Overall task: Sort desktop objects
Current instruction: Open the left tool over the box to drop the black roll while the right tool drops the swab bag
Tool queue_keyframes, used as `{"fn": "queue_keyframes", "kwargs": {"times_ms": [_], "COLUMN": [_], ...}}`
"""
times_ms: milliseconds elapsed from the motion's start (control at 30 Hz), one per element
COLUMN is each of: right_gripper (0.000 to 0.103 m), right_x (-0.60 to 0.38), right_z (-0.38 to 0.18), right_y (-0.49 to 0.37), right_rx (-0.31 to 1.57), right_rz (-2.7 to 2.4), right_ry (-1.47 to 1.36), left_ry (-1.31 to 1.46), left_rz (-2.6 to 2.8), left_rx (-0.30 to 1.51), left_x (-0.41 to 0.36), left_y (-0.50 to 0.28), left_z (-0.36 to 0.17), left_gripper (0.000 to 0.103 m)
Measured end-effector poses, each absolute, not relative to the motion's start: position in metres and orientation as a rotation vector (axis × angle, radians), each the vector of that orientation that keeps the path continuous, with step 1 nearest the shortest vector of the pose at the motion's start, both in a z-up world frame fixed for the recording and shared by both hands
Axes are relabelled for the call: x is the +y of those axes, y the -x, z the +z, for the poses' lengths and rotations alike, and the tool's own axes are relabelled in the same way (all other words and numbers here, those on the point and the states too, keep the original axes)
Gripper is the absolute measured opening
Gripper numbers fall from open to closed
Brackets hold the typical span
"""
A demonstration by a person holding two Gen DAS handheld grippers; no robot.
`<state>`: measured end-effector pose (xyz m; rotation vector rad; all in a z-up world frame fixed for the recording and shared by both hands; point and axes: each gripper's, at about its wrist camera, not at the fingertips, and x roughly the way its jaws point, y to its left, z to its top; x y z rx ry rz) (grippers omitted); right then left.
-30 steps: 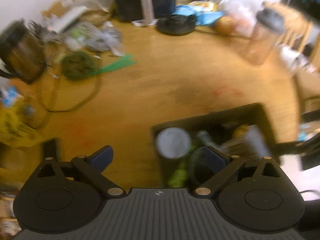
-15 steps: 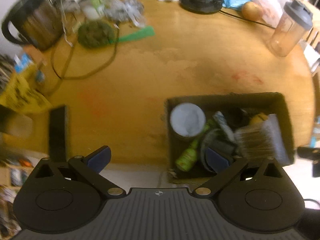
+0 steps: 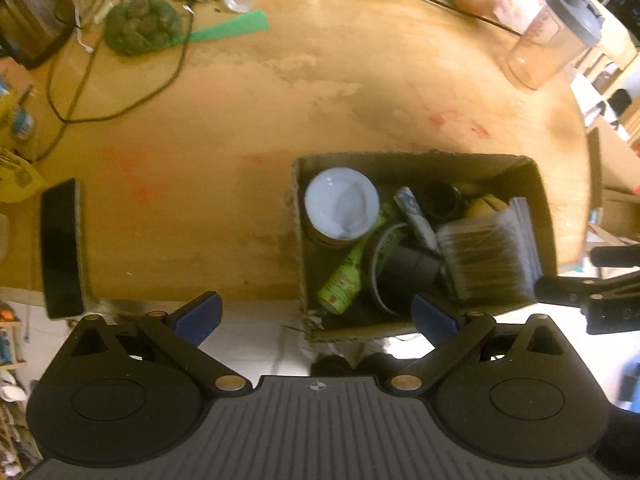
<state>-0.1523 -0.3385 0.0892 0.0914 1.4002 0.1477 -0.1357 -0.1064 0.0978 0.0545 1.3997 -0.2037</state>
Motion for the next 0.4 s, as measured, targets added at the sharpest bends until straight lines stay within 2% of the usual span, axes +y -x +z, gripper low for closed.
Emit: {"fn": "queue_keyframes", "kwargs": {"times_ms": [400], "right_gripper": [0.103], "right_x": [-0.339], "right_z": [0.094], "right_y": [0.154], "right_rx": [1.346], "right_rz": [0.148], "right_ry": [-0.194], "left_ry": [0.035], "left_rz": [-0.303], "left_rx": [1.421], "left_x": [-0.094], "left_y": [0.126], "left_z": [0.091], "left_gripper": [0.103]}}
